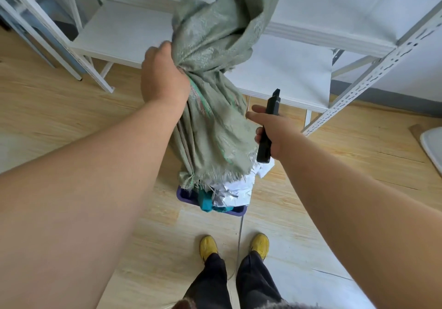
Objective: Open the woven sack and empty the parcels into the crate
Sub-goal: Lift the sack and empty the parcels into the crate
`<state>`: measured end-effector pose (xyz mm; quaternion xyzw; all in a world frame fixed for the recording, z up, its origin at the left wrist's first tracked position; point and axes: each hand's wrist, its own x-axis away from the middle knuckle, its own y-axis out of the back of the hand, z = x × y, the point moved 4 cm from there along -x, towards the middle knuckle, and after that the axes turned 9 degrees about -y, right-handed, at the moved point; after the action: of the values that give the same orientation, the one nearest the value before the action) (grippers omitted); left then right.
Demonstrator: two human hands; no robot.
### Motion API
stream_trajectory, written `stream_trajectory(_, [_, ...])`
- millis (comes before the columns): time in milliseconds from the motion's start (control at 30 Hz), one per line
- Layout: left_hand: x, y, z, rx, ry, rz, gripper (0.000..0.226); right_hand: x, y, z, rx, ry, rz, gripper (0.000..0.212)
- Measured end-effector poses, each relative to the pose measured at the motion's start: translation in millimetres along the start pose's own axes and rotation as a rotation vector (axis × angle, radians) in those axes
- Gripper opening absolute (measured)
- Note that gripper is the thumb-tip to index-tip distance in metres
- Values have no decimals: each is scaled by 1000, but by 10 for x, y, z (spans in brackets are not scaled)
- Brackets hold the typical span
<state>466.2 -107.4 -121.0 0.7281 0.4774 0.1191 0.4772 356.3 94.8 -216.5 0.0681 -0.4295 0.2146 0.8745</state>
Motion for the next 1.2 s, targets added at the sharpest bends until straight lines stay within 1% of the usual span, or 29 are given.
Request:
stream_trajectory(33, [-5, 2, -16, -13, -13, 36, 29, 6, -20, 13, 3, 3, 4, 21])
stream_trajectory(67, [-2, 15, -21, -1, -15, 29, 29, 14, -38, 29, 6, 5, 5, 22])
stream_trajectory(167, [26, 86, -36, 74, -7, -94, 31, 19, -73, 71, 10, 25, 13, 24])
stream_trajectory(233, [42, 103, -51, 49, -11, -82, 33, 13, -92, 84, 10, 40, 24, 26])
stream_trajectory(267, [37, 136, -43, 56, 2, -109, 33, 8, -100, 89, 10, 43, 25, 26])
stream_trajectory(333, [-8, 240, -36, 100, 46, -223, 32, 6, -110, 104, -1, 49, 26, 27])
stream_trajectory(367, [-36, 267, -31, 101, 55, -245, 32, 13, -107, 110, -8, 52, 26, 28])
stream_trajectory(400, [-65, 255, -33, 82, 48, -218, 32, 21, -97, 112, -11, 53, 22, 29])
stream_trajectory(467, [-68, 164, -53, 14, 19, -73, 33, 50, -77, 113, -14, 53, 13, 31])
stream_trajectory(500, [-49, 126, -64, -11, 12, -28, 32, 67, -73, 114, -26, 55, 15, 31])
stream_trajectory(567, [-4, 95, -79, 29, 47, -12, 28, 108, -93, 134, -53, 74, 51, 34])
stream_trajectory(633, [28, 18, -82, 154, 120, 31, 25, 156, -149, 166, -44, 112, 129, 37])
stream_trajectory(700, [75, -102, -124, 283, 226, 148, 29, 215, -239, 205, -30, 148, 229, 41])
stream_trajectory(767, [148, -175, -208, 535, 361, 261, 39, 276, -353, 253, -21, 188, 327, 40])
stream_trajectory(800, [186, -202, -266, 658, 393, 324, 41, 302, -413, 274, 5, 220, 364, 37])
stream_trajectory(867, [236, -231, -398, 790, 351, 516, 40, 331, -495, 299, 79, 287, 377, 27])
stream_trajectory(933, [265, -227, -507, 855, 255, 720, 36, 301, -469, 314, 57, 282, 281, 24])
stream_trajectory(967, [277, -214, -525, 877, 217, 772, 33, 277, -426, 317, 15, 259, 215, 24])
stream_trajectory(1000, [275, -209, -514, 899, 196, 770, 30, 257, -381, 325, -25, 240, 165, 22])
stream_trajectory(1067, [270, -229, -378, 873, 181, 638, 28, 252, -322, 364, -69, 229, 119, 19])
stream_trajectory(1100, [283, -255, -277, 795, 170, 568, 29, 261, -314, 394, -80, 233, 119, 18])
stream_trajectory(1133, [307, -289, -184, 689, 144, 543, 34, 280, -319, 431, -90, 243, 136, 18])
stream_trajectory(1167, [352, -343, -96, 564, 106, 580, 45, 309, -342, 477, -98, 255, 170, 17])
stream_trajectory(1200, [421, -406, -31, 447, 67, 665, 58, 339, -373, 522, -102, 267, 213, 16])
